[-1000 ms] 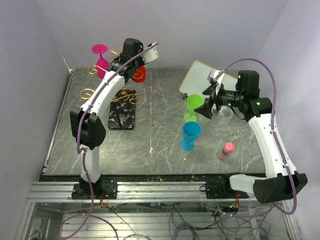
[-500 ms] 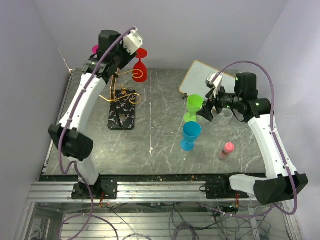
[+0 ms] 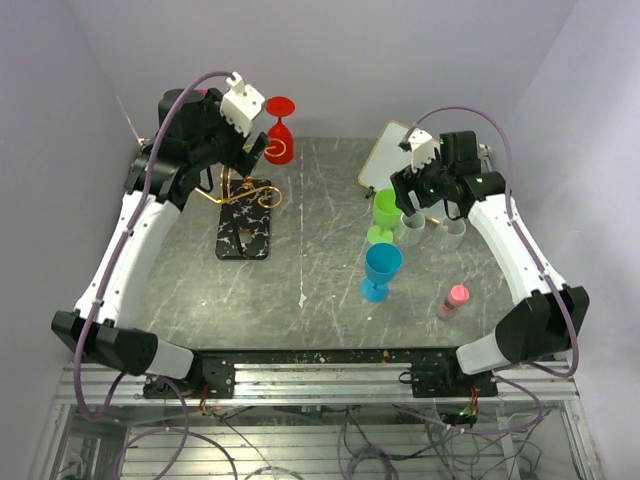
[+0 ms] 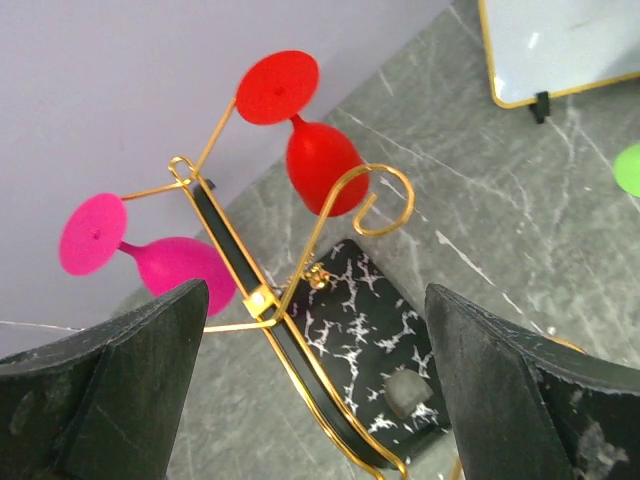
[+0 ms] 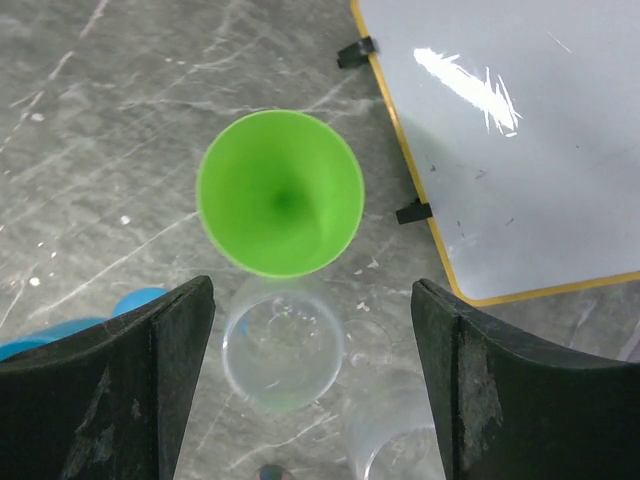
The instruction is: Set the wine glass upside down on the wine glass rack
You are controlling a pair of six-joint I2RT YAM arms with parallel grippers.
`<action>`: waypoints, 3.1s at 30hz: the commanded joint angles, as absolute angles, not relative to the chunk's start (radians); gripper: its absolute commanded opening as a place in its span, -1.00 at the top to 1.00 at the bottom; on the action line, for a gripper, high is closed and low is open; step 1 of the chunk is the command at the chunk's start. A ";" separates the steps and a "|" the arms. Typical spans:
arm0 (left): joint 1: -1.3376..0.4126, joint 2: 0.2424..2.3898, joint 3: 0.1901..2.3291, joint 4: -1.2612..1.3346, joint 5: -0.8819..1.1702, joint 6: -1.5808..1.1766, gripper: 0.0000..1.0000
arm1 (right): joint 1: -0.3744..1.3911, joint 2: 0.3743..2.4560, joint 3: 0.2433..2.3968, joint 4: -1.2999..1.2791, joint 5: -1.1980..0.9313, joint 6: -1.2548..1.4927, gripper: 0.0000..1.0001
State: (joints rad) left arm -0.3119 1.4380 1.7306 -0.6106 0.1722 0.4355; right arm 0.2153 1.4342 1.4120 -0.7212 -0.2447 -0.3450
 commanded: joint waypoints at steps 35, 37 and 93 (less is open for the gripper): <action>-0.305 1.226 1.537 -0.586 0.270 0.414 -0.99 | 0.216 1.775 1.591 -0.760 -0.185 -0.278 0.77; -0.304 1.226 1.534 -0.584 0.265 0.411 -0.99 | 0.216 1.772 1.608 -0.762 -0.199 -0.281 0.83; -0.280 1.406 1.442 -0.160 0.718 -0.489 -0.21 | 0.440 1.514 1.952 -0.571 -0.671 -0.296 1.00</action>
